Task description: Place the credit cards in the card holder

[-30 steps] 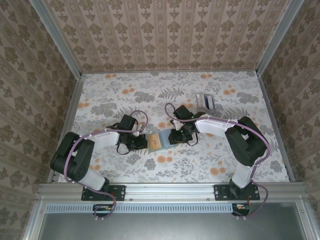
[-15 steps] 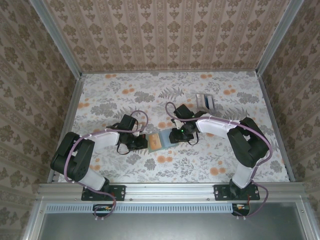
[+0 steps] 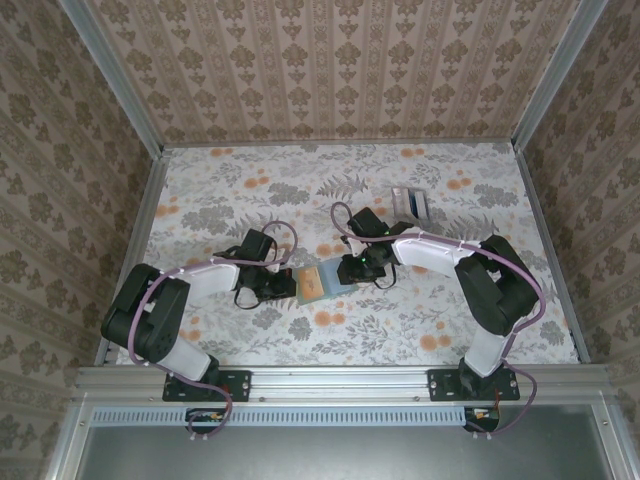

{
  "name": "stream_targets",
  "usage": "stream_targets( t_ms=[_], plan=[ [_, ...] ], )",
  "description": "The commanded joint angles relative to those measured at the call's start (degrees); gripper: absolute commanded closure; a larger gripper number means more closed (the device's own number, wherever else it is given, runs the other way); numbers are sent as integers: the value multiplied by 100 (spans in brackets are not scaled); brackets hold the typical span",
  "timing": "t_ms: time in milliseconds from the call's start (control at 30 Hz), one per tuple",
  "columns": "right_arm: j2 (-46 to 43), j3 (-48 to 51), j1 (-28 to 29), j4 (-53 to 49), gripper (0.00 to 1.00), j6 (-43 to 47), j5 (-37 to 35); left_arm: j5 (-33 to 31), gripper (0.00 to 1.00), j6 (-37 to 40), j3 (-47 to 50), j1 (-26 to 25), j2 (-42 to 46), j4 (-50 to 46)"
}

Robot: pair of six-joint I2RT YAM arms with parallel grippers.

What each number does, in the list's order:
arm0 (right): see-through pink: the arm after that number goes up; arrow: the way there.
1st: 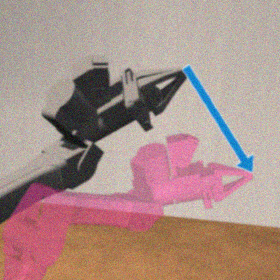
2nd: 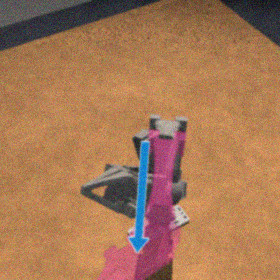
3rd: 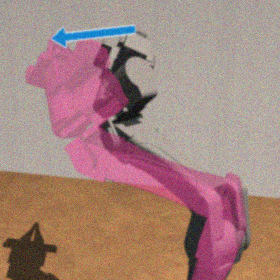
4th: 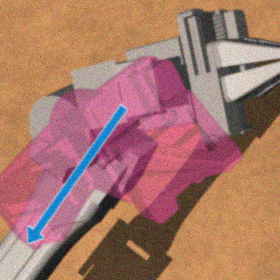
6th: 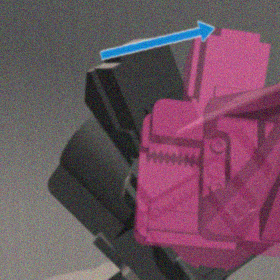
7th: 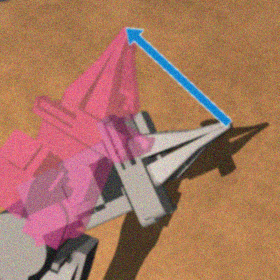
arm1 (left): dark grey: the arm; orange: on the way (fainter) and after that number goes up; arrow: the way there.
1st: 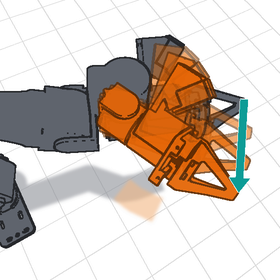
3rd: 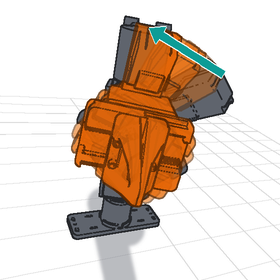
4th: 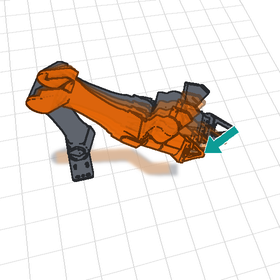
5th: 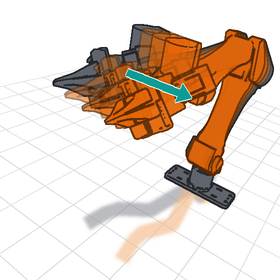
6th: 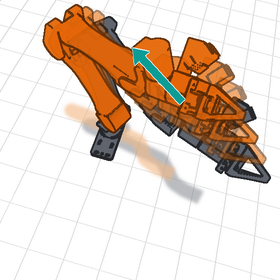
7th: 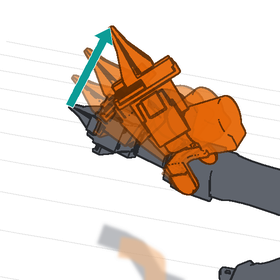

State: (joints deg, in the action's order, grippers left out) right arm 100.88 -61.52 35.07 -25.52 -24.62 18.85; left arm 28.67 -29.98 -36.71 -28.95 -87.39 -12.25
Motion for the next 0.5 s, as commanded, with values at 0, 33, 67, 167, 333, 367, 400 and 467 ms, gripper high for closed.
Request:
stream_targets(
  t_ms=[0,33,67,167,333,367,400,467],
  plan=[
    [99,-65,-20,56,69,-87,137,-41,100,9,120,-76,-132,-54],
    [115,-67,-22,57,69,-84,136,-38,100,9,120,-76,-141,-58],
    [135,-63,-22,56,68,-91,129,-37,100,10,120,-78,-144,-63],
    [151,-46,-20,71,65,-89,93,-36,100,15,120,-76,-154,-58],
    [116,7,-24,78,63,-110,30,-41,100,24,115,-76,-154,-63],
    [116,7,-20,95,64,-115,69,-42,100,18,114,-76,-147,-57],
    [125,10,-18,113,65,-125,114,-37,100,27,112,-76,-159,-58],
    [136,15,-17,159,67,-139,179,-28,100,21,107,-76,-165,-58]
  ],
)
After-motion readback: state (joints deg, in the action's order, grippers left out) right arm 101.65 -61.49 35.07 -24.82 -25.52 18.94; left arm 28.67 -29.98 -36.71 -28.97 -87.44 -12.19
